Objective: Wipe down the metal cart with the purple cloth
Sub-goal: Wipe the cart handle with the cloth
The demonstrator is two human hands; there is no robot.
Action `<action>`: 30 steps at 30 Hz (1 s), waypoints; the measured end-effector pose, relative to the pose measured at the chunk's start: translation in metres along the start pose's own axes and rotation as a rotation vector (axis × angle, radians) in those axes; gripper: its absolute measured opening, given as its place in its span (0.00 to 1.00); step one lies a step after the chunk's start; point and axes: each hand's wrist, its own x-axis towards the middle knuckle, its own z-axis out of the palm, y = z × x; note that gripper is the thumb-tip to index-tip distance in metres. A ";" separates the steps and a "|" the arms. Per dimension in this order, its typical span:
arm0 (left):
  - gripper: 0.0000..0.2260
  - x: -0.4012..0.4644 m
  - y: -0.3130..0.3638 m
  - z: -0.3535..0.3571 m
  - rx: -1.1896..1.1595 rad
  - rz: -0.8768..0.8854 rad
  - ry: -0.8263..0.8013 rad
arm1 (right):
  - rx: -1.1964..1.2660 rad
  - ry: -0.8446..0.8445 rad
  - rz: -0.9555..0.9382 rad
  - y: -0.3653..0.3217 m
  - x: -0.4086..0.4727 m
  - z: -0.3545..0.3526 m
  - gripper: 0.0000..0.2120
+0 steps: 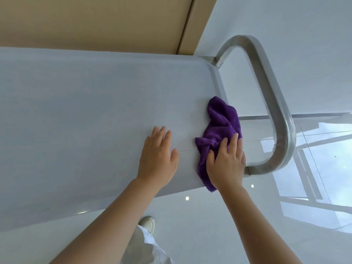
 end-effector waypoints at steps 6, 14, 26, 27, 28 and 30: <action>0.24 0.005 -0.001 0.017 0.231 0.033 0.012 | 0.123 -0.001 -0.124 0.004 0.044 -0.002 0.43; 0.24 0.005 -0.004 0.022 0.290 0.056 0.071 | 0.186 0.019 -0.061 -0.029 0.144 -0.014 0.37; 0.25 0.006 -0.004 0.022 0.319 0.044 0.116 | 0.303 0.092 0.046 -0.022 0.155 -0.015 0.30; 0.25 0.006 -0.004 0.022 0.318 0.047 0.118 | 0.291 0.088 0.057 -0.016 0.145 -0.013 0.30; 0.25 0.006 -0.005 0.023 0.318 0.051 0.120 | 0.280 0.086 0.067 -0.010 0.134 -0.012 0.30; 0.25 0.006 -0.006 0.024 0.319 0.056 0.124 | 0.264 0.078 0.089 0.002 0.111 -0.010 0.29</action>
